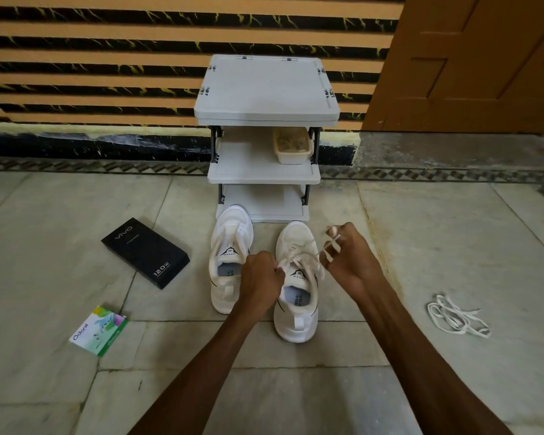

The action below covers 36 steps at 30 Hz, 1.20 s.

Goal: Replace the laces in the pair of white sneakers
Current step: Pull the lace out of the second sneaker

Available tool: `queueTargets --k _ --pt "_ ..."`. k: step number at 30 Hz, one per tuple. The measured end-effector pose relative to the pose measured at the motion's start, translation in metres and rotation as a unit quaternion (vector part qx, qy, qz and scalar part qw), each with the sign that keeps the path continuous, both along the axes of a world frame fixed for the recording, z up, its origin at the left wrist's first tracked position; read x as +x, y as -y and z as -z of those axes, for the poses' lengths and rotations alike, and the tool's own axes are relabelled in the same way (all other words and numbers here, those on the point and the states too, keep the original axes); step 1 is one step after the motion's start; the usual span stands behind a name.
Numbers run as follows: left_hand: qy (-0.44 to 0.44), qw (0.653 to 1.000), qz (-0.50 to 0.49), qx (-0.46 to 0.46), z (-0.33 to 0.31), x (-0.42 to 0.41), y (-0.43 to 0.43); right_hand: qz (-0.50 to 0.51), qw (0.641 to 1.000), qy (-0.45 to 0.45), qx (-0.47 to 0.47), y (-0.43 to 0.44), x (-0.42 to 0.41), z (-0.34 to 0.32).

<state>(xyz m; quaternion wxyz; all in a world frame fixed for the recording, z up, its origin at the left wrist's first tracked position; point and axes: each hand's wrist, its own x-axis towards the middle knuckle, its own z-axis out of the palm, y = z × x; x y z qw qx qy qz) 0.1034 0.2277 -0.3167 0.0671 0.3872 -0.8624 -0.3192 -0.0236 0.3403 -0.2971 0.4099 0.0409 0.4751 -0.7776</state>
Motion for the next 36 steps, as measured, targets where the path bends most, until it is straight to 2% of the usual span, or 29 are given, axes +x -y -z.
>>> queueTargets --k 4,8,15,20,22,24,26,27,29,31,34,35,36 --pt "-0.006 1.0 -0.011 -0.002 0.0 0.0 -0.003 0.085 0.987 0.111 -0.081 -0.008 0.003 0.015" --pt "-0.001 1.0 -0.015 -0.009 0.0 0.0 -0.004 0.13 0.969 0.151 -0.149 -0.009 0.005 0.021" --pt "0.0 1.0 -0.022 -0.016 0.0 0.0 -0.009 0.113 0.958 0.127 -0.23 -0.01 0.007 0.027" --pt "-0.001 0.999 -0.029 -0.017 -0.001 0.0 -0.01 0.053 0.947 0.086 -0.305 -0.014 0.01 0.033" --pt "0.001 0.999 -0.028 -0.02 -0.001 0.001 -0.009 0.038 0.953 0.087 -0.289 -0.014 0.008 0.032" --pt "0.002 0.999 -0.023 -0.024 0.0 0.001 -0.008 0.012 0.972 0.078 -0.223 -0.014 0.007 0.027" --pt "0.003 0.999 -0.021 -0.025 0.001 0.001 -0.007 -0.016 0.998 -0.008 -0.059 -0.011 0.007 0.021" --pt "0.003 0.999 -0.021 -0.026 0.001 0.001 -0.007 -0.035 0.995 -0.086 0.045 -0.008 0.008 0.018" --pt "0.001 0.999 -0.02 -0.028 0.001 0.001 -0.007 -0.071 0.945 -0.241 0.207 0.0 0.015 0.013" --pt "0.002 1.0 -0.02 -0.023 0.001 0.001 -0.007 -0.103 0.88 -0.352 0.303 0.009 0.024 0.01" --pt "0.003 1.0 -0.018 -0.005 0.001 0.0 -0.006 -0.19 0.704 -0.53 0.432 0.019 0.036 0.02" --pt "0.005 1.0 -0.016 0.0 0.0 0.0 -0.005 -0.195 0.665 -0.562 0.451 0.021 0.04 0.025" --pt "0.007 1.0 -0.015 0.004 0.0 0.0 -0.005 -0.189 0.648 -0.581 0.455 0.022 0.043 0.028"
